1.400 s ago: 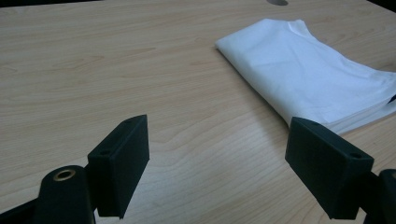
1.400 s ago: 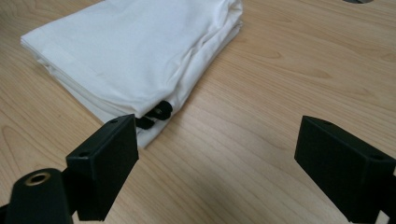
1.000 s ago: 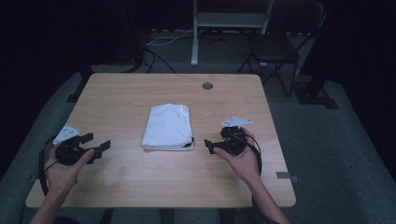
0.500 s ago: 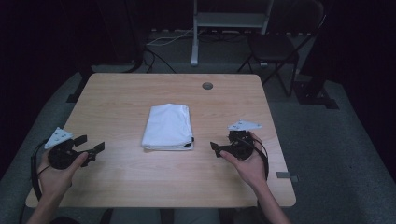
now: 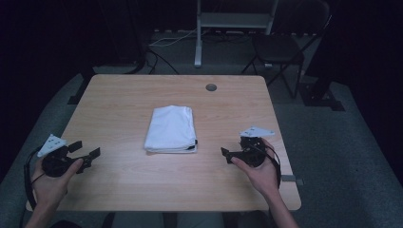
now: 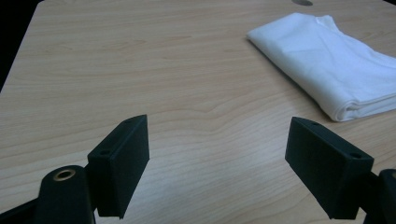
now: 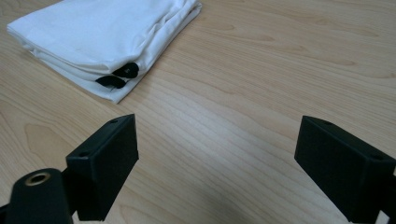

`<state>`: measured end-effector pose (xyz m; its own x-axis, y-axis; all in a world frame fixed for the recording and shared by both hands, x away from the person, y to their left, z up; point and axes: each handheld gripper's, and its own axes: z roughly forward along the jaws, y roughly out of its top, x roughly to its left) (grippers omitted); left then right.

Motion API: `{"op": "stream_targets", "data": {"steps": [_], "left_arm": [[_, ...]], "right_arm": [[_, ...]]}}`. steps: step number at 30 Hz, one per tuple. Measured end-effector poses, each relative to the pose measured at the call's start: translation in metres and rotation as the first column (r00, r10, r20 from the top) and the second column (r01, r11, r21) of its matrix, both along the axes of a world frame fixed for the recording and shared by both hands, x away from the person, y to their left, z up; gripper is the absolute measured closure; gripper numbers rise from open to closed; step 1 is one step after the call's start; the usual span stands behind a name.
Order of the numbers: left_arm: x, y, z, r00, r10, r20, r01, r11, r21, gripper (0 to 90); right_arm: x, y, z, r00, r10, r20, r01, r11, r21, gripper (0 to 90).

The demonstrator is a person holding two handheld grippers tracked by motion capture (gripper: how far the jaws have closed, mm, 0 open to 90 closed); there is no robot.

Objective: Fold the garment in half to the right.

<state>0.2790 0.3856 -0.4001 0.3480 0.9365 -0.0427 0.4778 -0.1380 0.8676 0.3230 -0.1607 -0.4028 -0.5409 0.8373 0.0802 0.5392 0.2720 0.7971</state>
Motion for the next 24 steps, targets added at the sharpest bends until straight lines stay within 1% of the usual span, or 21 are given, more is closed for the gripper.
{"op": "stream_targets", "data": {"steps": [11,17,24], "left_arm": [[-0.003,0.012,-0.005,0.9997,0.026,0.000,-0.026,0.9997,-0.005,21.4],[-0.003,0.016,-0.010,0.9993,0.038,-0.006,-0.038,0.9992,-0.008,21.3],[-0.003,0.022,-0.018,0.9982,0.056,-0.024,-0.056,0.9984,-0.006,21.4]], "right_arm": [[-0.008,-0.009,-0.009,0.9998,-0.013,-0.012,0.013,1.000,-0.001,13.0],[-0.012,-0.014,-0.014,0.9997,-0.021,-0.014,0.021,1.000,0.001,13.0],[-0.016,-0.020,-0.020,0.9992,-0.034,-0.023,0.034,0.999,0.007,13.0]]}}
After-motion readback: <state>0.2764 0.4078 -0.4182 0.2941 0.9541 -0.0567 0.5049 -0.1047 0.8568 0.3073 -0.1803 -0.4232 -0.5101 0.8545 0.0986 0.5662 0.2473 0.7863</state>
